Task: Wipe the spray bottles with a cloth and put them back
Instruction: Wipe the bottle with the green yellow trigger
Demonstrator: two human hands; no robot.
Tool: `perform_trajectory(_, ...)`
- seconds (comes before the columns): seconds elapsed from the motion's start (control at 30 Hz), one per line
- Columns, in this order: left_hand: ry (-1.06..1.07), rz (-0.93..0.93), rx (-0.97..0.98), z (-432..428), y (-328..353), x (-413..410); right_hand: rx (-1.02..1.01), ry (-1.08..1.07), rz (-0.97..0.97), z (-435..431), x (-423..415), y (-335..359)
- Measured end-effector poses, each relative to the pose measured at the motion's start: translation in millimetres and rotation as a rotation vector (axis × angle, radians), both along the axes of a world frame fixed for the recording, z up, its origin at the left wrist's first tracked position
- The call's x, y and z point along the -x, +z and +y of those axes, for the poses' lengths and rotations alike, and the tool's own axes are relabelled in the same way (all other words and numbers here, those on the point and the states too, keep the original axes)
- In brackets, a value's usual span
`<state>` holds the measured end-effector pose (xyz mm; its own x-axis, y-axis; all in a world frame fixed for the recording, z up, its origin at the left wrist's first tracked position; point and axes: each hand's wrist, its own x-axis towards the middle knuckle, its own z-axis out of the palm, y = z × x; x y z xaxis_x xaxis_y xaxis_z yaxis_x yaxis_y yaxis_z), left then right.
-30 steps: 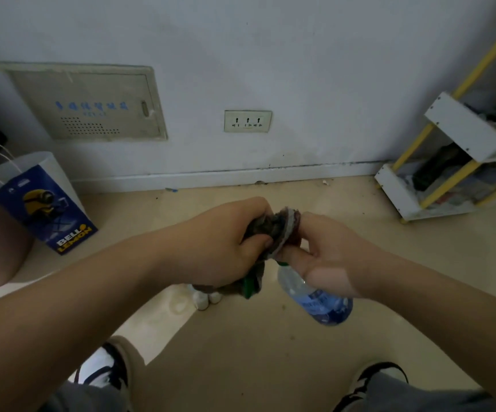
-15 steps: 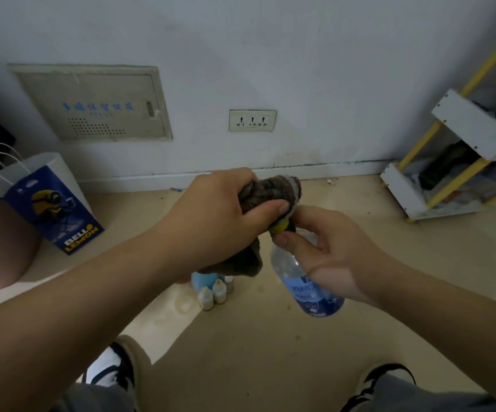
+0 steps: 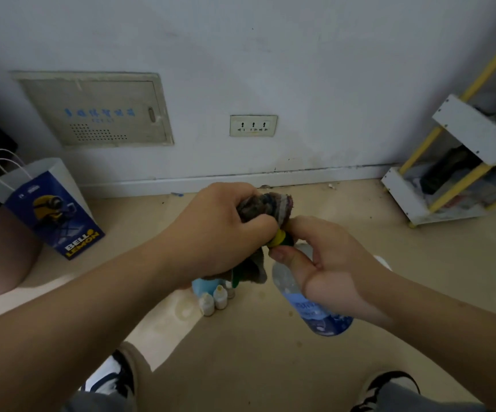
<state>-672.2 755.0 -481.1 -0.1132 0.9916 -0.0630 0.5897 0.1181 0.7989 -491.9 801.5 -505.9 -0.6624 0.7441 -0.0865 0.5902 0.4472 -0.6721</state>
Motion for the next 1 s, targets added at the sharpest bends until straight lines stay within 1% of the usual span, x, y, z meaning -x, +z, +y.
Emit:
perform_trajectory(0.07,-0.052,0.175,-0.126,-0.5,-1.0,0.0,0.037,0.003,0.027,0.1,0.6,0.0)
perform_trajectory(0.13,-0.088,0.331,-0.218,-0.4,-6.4,2.2,0.003,0.012,0.016,3.8,-0.4,-2.2)
perform_trajectory(0.2,-0.057,0.394,-0.227,-2.2,-9.2,-3.5,-0.032,0.024,0.01,6.1,-0.3,-4.5)
perform_trajectory(0.23,-0.027,0.37,-0.209,-2.7,-8.3,-7.3,-0.036,0.027,0.009,6.8,0.2,-5.7)
perform_trajectory(0.33,0.024,0.14,-0.109,-0.6,-6.7,-8.0,-0.02,0.012,-0.022,9.2,2.1,-7.4)
perform_trajectory(0.43,-0.134,0.159,-0.079,2.3,-2.5,5.9,-0.002,0.003,0.016,13.2,0.8,-2.3)
perform_trajectory(0.5,-0.179,0.149,-0.055,2.0,-2.1,12.5,-0.01,0.001,0.012,15.6,-1.1,0.4)
perform_trajectory(0.53,-0.182,0.105,-0.046,-0.9,-1.5,14.4,-0.009,-0.003,0.013,16.7,-2.1,0.4)
perform_trajectory(0.6,-0.089,-0.065,-0.032,-3.6,3.4,21.6,0.03,-0.033,0.045,17.9,-3.3,-0.1)
perform_trajectory(0.67,0.081,-0.198,-0.067,4.0,9.9,36.1,0.077,-0.055,0.091,19.5,-5.3,-3.0)
perform_trajectory(0.7,0.198,-0.259,-0.051,10.1,12.1,43.6,0.092,-0.06,0.105,19.8,-5.9,-4.5)
perform_trajectory(0.73,0.301,-0.334,0.008,14.6,15.3,48.9,0.106,-0.063,0.116,19.0,-6.3,-5.6)
perform_trajectory(0.77,0.352,-0.425,0.071,16.1,16.0,50.7,0.113,-0.064,0.125,17.6,-6.1,-5.8)
perform_trajectory(0.8,0.354,-0.498,0.09,13.1,15.0,47.4,0.113,-0.066,0.131,17.2,-5.6,-7.0)
perform_trajectory(0.83,0.31,-0.523,0.088,9.2,15.3,40.6,0.113,-0.063,0.131,16.9,-5.1,-7.4)
perform_trajectory(0.87,0.217,-0.485,0.065,4.5,16.1,32.0,0.119,-0.06,0.122,16.5,-3.8,-8.5)
perform_trajectory(0.9,0.063,-0.327,-0.012,1.0,11.9,25.7,0.132,-0.06,0.119,14.7,-1.6,-7.4)
perform_trajectory(0.93,-0.121,-0.107,-0.091,-3.5,6.0,18.9,0.133,-0.043,0.11,12.6,0.3,-7.1)
perform_trajectory(0.97,-0.244,0.068,-0.135,-5.9,2.3,14.1,0.096,-0.023,0.1,11.3,2.7,-7.1)
perform_trajectory(1.0,-0.297,0.221,-0.168,-5.3,-3.8,14.8,0.044,0.005,0.074,11.0,5.1,-9.1)
